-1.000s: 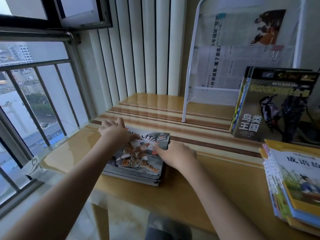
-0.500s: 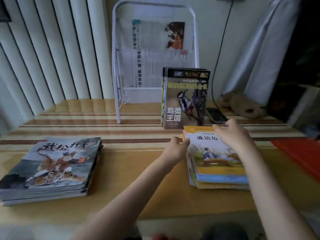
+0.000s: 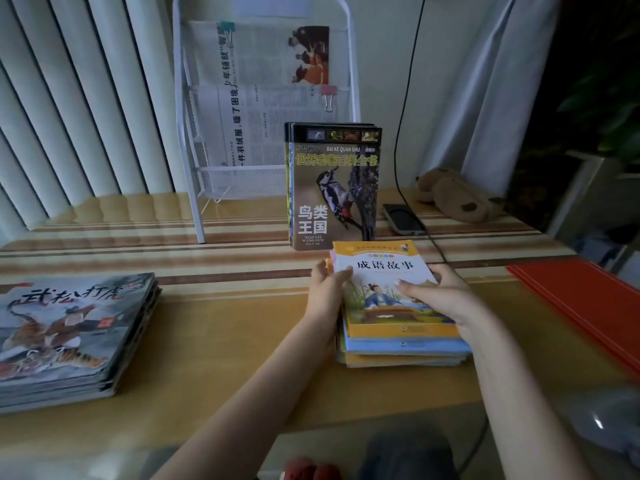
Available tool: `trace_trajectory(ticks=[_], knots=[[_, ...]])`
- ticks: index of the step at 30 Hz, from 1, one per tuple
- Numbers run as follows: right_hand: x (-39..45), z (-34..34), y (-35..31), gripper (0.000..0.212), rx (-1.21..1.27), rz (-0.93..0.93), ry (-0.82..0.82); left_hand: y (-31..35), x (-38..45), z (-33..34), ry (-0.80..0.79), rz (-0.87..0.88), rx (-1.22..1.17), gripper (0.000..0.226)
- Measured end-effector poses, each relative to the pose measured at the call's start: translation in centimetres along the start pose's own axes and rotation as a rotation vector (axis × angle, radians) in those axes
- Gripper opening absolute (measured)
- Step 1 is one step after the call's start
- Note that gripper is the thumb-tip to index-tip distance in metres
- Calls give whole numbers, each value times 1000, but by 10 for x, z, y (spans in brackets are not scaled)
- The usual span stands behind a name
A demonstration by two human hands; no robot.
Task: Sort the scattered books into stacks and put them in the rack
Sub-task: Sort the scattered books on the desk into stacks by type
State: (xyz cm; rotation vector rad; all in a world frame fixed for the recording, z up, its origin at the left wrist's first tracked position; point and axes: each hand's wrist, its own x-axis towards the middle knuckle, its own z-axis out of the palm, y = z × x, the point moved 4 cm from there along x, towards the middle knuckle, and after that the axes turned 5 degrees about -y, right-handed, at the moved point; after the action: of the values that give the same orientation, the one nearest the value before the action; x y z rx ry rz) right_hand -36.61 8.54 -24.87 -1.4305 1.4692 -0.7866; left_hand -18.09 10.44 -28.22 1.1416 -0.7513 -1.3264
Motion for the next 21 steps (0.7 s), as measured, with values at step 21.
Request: trace_trajectory(ticks=[21], knots=[[-24,48,-57,57,505,-523,-73,126,-59,-15,-233,627,310,58]])
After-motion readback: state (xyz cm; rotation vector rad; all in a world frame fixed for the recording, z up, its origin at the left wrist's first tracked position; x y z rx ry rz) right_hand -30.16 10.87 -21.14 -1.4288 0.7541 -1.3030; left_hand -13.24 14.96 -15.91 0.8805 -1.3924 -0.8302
